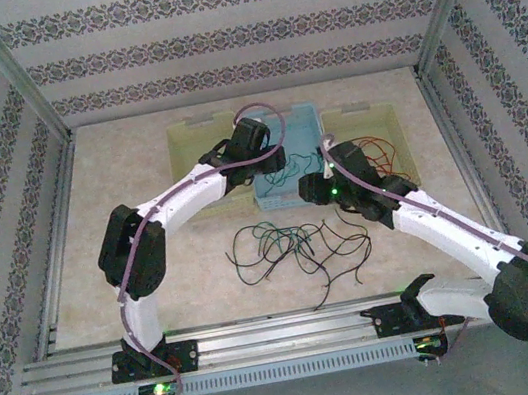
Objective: Untangle the cables
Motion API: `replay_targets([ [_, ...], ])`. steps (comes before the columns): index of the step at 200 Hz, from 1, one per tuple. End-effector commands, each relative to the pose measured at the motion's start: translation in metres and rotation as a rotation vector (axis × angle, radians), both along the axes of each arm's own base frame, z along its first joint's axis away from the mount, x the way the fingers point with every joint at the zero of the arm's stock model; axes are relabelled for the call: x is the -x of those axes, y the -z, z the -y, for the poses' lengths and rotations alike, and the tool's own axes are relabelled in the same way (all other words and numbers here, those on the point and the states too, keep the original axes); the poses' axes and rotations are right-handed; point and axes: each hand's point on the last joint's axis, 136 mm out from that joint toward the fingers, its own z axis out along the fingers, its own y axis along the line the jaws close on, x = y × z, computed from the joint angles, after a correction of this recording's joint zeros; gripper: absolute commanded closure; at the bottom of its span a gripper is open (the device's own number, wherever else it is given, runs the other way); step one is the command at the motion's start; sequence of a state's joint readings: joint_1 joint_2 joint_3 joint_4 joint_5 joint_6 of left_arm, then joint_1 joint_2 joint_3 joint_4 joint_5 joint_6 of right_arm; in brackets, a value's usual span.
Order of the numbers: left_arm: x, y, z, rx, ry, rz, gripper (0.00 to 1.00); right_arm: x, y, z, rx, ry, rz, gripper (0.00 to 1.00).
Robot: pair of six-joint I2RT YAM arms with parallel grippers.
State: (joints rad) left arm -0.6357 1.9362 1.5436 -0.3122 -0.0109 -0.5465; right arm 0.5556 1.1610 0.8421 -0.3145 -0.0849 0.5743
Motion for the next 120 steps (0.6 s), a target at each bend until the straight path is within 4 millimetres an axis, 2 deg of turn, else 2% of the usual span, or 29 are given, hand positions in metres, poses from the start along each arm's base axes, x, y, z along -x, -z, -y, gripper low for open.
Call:
replay_targets([
  [1, 0.018, -0.034, -0.004, 0.022, 0.002, 0.042, 0.17, 0.034, 0.029, -0.028, 0.027, -0.188, -0.101, 0.6],
  [19, 0.039, -0.038, -0.02, 0.038, -0.018, 0.056, 0.16, 0.049, 0.048, -0.041, 0.064, -0.251, -0.146, 0.6],
  [44, 0.074, -0.026, -0.046, 0.022, -0.038, 0.035, 0.15, 0.061, 0.071, -0.053, 0.122, -0.3, -0.192, 0.58],
  [65, 0.104, -0.002, -0.066, -0.058, -0.006, 0.004, 0.13, 0.058, 0.086, -0.05, 0.192, -0.283, -0.206, 0.58],
  [91, 0.141, 0.031, -0.083, -0.154, 0.083, -0.052, 0.1, 0.048, 0.091, -0.045, 0.248, -0.255, -0.19, 0.58],
  [120, 0.168, 0.062, -0.097, -0.223, 0.134, -0.124, 0.1, 0.044, 0.102, -0.05, 0.271, -0.282, -0.215, 0.58],
])
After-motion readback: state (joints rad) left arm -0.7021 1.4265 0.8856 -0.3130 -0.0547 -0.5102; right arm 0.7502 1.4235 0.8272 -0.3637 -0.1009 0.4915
